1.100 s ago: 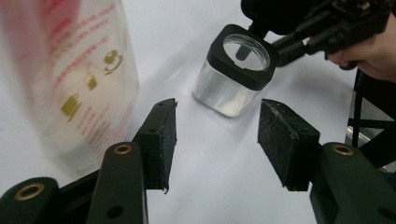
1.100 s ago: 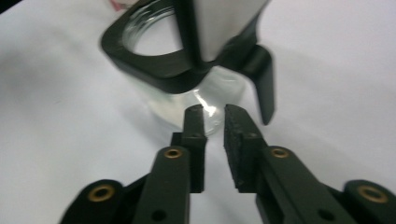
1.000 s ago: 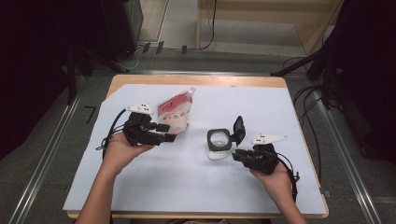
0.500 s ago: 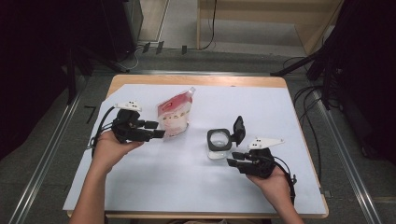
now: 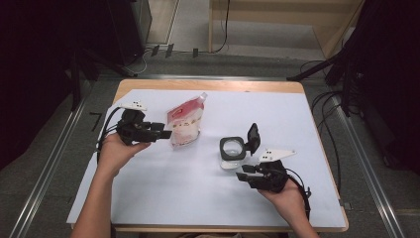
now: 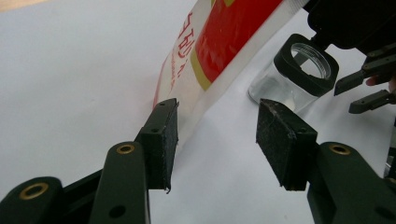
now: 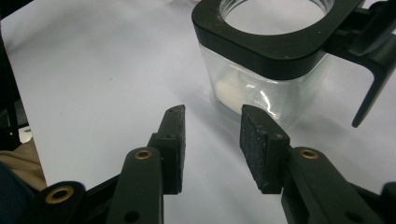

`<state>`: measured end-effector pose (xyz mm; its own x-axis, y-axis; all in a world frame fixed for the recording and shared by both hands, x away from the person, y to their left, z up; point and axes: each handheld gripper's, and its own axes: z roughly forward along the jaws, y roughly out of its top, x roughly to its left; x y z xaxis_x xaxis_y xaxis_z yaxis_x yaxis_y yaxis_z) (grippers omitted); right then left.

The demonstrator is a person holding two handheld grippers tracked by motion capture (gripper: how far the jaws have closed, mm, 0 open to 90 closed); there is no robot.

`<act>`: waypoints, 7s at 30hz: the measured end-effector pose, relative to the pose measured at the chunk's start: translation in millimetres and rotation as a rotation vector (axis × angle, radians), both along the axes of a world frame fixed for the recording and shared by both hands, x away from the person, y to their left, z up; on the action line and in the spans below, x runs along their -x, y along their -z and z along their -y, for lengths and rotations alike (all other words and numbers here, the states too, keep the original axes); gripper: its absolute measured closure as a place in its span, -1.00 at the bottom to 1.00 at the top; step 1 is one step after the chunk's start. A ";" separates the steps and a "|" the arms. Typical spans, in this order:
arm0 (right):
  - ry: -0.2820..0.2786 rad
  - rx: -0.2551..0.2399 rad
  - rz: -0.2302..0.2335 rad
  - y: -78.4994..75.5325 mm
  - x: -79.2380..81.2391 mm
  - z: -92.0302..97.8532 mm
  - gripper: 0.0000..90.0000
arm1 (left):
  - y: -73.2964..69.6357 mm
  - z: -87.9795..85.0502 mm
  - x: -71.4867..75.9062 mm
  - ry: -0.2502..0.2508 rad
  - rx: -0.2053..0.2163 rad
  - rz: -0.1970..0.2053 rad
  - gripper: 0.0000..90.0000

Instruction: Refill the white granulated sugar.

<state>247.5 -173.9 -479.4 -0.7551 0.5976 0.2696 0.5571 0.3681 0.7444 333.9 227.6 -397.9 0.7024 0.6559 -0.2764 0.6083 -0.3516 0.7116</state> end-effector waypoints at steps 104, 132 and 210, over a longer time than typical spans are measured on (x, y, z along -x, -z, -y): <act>-0.041 -0.024 0.056 27.8 -14.4 -125.9 0.28 | -73.1 40.1 70.2 0.189 0.108 -0.047 1.00; -0.135 -0.014 0.265 21.6 12.7 -136.3 0.21 | -64.3 47.6 65.5 0.133 0.132 -0.116 1.00; -0.239 -0.107 0.053 -2.2 31.9 -148.3 0.37 | -21.0 107.1 46.6 0.008 0.059 -0.227 0.54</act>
<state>215.6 -25.6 -477.2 -0.8862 0.3705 0.2783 0.4231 0.4019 0.8121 287.3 120.5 -376.8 0.6233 0.6284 -0.4654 0.7522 -0.3191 0.5765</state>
